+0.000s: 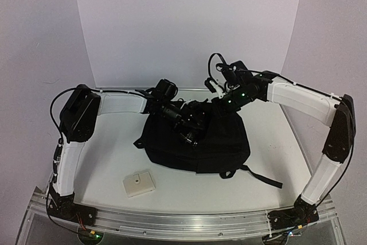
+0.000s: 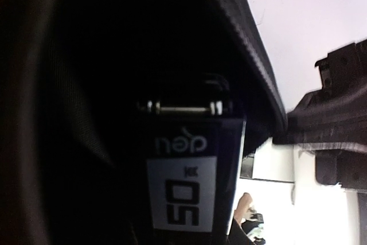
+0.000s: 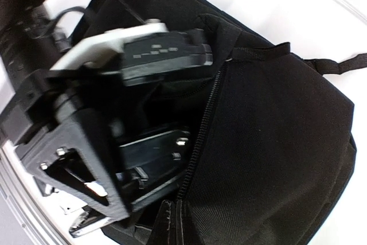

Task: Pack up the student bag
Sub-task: Place the stationery in the student bag.

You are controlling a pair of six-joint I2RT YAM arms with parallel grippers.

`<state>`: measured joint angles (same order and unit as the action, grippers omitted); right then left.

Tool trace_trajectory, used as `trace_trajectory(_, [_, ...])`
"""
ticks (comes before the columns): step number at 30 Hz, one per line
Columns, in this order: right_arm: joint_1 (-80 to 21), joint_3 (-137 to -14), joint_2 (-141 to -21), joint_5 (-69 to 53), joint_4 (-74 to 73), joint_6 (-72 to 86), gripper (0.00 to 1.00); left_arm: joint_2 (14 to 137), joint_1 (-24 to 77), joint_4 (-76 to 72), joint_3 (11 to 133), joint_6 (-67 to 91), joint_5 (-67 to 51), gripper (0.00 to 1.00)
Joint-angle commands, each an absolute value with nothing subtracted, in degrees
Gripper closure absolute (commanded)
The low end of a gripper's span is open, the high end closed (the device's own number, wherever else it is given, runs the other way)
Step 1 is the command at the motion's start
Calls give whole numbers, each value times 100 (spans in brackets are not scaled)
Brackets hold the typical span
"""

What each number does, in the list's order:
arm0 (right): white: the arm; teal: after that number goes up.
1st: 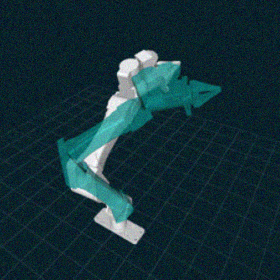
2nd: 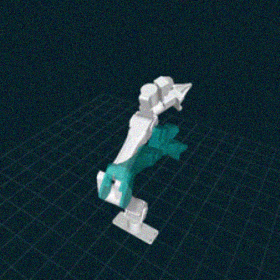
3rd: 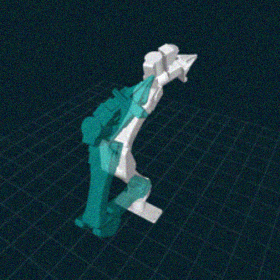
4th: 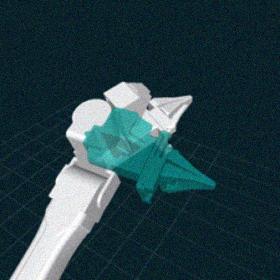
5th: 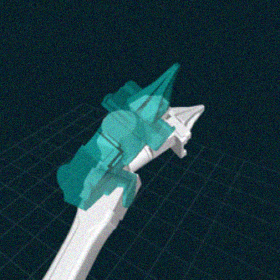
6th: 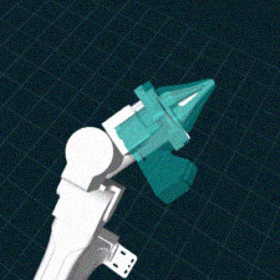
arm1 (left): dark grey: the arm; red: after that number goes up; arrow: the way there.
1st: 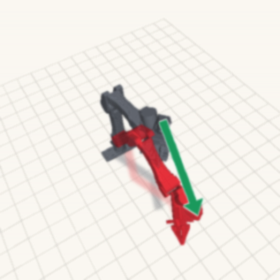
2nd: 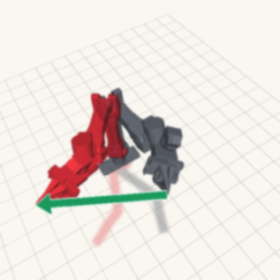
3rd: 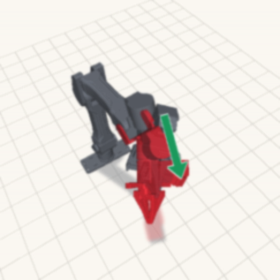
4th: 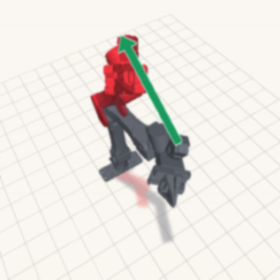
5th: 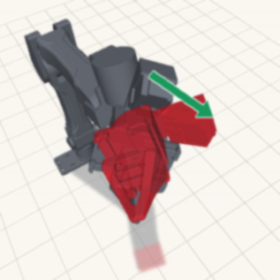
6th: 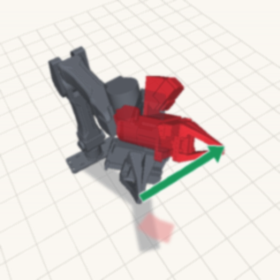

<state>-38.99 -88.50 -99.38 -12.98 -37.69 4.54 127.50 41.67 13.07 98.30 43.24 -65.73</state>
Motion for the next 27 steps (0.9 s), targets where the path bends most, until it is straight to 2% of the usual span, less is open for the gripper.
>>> trace_trajectory(1, [-3894, -8748, -9596, -1767, -3575, 361, 100, 13151, 4106, 1276, 10760, 4726, -7165, 100])
trace_trajectory(6, [-3909, -8660, -9582, -1886, -3566, 359, 100, 13386, 3975, 1445, 11275, 4886, -7031, 100])
trace_trajectory(10, [-3943, -8622, -9571, -1951, -3565, 396, 100, 13388, 3954, 2072, 11795, 4440, -6199, 100])
trace_trajectory(13, [-3946, -8655, -9580, -2001, -3555, 445, 100, 13334, 3955, 2006, 11891, 4419, -5642, 100])
trace_trajectory(27, [-3942, -8868, -9733, -2095, -3560, 606, 100, 13160, 4197, 984, 11417, 4962, -4030, 100])
